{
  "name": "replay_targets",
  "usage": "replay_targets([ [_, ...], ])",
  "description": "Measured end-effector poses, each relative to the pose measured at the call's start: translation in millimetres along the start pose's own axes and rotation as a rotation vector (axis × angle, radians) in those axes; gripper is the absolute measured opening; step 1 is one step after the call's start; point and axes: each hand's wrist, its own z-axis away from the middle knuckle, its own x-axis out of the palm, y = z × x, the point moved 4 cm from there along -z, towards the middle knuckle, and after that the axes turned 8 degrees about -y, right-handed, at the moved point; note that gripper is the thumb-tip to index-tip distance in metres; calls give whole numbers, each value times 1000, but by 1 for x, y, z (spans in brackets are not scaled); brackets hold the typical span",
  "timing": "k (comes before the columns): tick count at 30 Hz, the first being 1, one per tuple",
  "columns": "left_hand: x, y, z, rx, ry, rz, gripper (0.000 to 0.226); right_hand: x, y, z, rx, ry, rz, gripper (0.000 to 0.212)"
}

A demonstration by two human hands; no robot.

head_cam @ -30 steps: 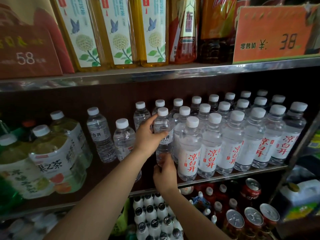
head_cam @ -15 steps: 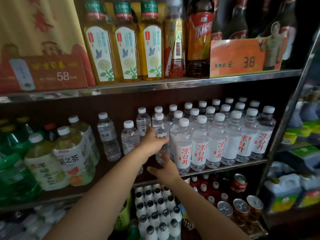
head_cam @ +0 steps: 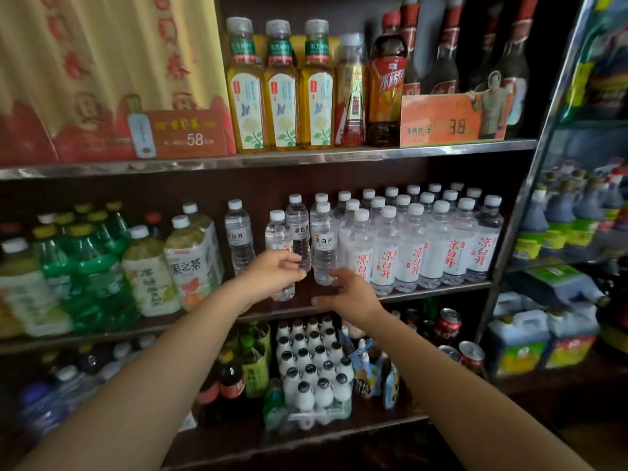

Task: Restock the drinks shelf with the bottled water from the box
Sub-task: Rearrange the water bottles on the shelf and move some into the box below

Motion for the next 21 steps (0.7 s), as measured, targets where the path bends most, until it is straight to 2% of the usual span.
replay_targets([
  [3, 8, -14, 27, -13, -68, -193, 55, 9, -1, 27, -9, -44, 157, 68],
  [7, 32, -41, 54, -58, -166, -279, 71, 25, 14, 57, 6, -75, 306, 61],
  [13, 74, -89, 68, -112, -205, -189, 69, 62, 61, 71, 104, -219, 315, 68],
  [16, 97, -119, 70, -153, -229, -141, 69, 78, 85, 74, 156, -263, 289, 64],
  [21, 169, -185, 83, -237, -294, -57, 73, 129, 166, 104, 280, -327, 230, 65],
])
